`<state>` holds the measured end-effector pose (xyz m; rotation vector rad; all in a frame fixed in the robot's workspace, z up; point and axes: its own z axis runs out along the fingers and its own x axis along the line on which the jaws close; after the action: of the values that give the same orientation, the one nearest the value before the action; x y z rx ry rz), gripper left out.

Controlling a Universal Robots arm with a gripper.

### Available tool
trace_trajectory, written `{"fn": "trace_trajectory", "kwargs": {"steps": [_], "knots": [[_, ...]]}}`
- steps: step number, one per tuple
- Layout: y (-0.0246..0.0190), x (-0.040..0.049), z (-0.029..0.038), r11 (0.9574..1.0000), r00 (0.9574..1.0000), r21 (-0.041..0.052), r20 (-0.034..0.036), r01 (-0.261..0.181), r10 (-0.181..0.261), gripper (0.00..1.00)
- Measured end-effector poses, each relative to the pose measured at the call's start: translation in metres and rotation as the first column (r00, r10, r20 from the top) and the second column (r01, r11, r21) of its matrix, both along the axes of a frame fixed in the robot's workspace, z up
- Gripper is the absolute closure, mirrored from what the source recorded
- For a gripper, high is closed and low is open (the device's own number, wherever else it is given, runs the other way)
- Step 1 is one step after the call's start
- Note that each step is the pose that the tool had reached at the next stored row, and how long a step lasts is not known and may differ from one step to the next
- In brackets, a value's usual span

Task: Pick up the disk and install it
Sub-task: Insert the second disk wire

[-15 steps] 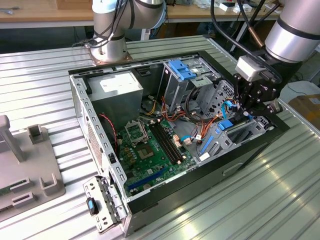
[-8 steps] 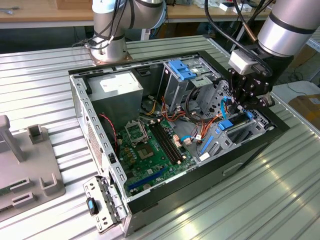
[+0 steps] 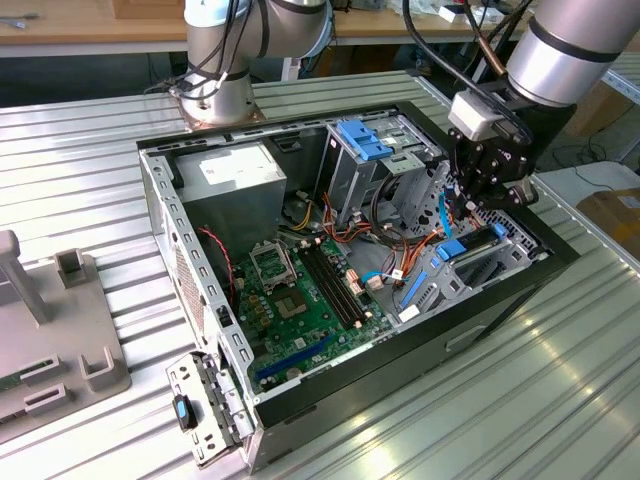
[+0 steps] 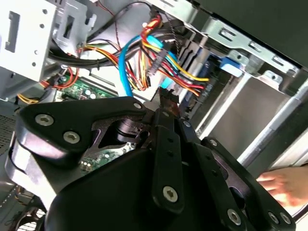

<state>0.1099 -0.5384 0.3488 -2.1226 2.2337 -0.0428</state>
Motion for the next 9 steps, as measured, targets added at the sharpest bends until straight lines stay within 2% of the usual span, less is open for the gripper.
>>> {"fn": "trace_trajectory", "kwargs": {"steps": [6,9], "knots": [[0.0117,0.0000,0.0000,0.9997,1.0000,0.0260,0.0000,0.000,0.000,0.89],[0.0133,0.0000,0.0016,0.9997,1.0000,0.0261,0.0000,0.000,0.000,0.89]]}}
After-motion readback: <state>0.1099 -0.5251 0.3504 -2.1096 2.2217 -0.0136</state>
